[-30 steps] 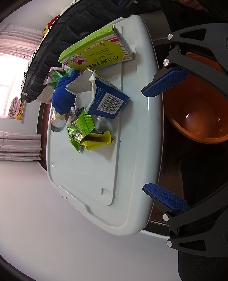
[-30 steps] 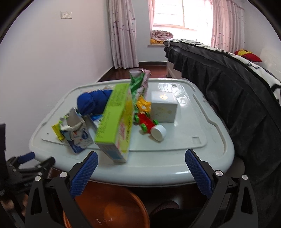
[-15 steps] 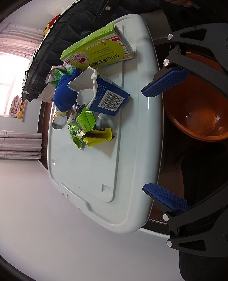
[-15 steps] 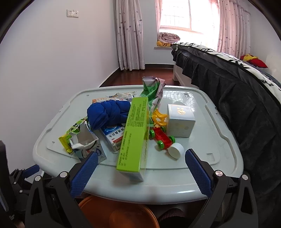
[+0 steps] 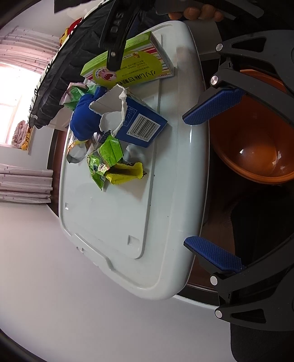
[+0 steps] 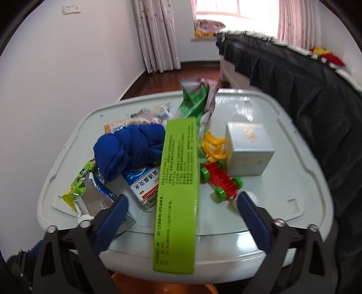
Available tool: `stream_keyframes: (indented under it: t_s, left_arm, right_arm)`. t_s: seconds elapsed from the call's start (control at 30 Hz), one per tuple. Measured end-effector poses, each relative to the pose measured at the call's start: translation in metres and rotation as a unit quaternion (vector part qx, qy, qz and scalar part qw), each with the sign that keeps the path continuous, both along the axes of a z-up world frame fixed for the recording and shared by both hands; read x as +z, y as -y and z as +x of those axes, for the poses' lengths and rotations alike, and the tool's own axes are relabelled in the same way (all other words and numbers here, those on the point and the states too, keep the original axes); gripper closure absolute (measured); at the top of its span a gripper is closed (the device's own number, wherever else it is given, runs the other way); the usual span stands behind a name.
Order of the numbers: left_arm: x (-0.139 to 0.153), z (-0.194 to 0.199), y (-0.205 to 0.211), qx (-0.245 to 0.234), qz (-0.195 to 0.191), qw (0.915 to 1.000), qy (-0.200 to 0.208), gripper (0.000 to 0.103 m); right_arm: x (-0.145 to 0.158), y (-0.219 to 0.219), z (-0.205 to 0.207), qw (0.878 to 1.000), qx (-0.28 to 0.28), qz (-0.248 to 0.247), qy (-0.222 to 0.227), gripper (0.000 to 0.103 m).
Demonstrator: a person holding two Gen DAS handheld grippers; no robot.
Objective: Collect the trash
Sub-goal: 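Grasp the green medicine box with the right tool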
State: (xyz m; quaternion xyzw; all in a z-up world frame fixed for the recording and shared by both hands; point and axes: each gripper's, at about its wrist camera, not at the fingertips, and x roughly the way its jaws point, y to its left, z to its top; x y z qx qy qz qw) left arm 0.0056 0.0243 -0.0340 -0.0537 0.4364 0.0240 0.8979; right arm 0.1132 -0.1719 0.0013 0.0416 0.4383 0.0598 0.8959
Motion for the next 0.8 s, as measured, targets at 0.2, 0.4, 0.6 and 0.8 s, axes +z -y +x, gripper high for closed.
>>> stream_keyframes:
  t_s: [0.2, 0.4, 0.6, 0.8]
  left_arm:
    - [-0.002, 0.000, 0.002, -0.005, 0.004, 1.0000, -0.004, 0.007]
    - [-0.004, 0.002, 0.002, -0.008, 0.004, 0.9999, -0.007, 0.007]
    - [-0.003, -0.001, 0.005, -0.030, -0.018, 0.9994, 0.007, 0.007]
    - [0.005, 0.002, 0.034, -0.098, -0.009, 0.9944, 0.037, 0.007]
  right_arm:
    - [-0.029, -0.001, 0.015, 0.998, -0.009, 0.015, -0.057, 0.071]
    - [-0.031, 0.000, 0.014, 0.998, 0.007, 0.012, -0.056, 0.076]
    - [0.003, 0.016, -0.021, 0.999, 0.027, 0.014, 0.010, 0.076]
    - [0.026, 0.051, -0.067, 0.997, 0.019, 0.007, 0.071, 0.075]
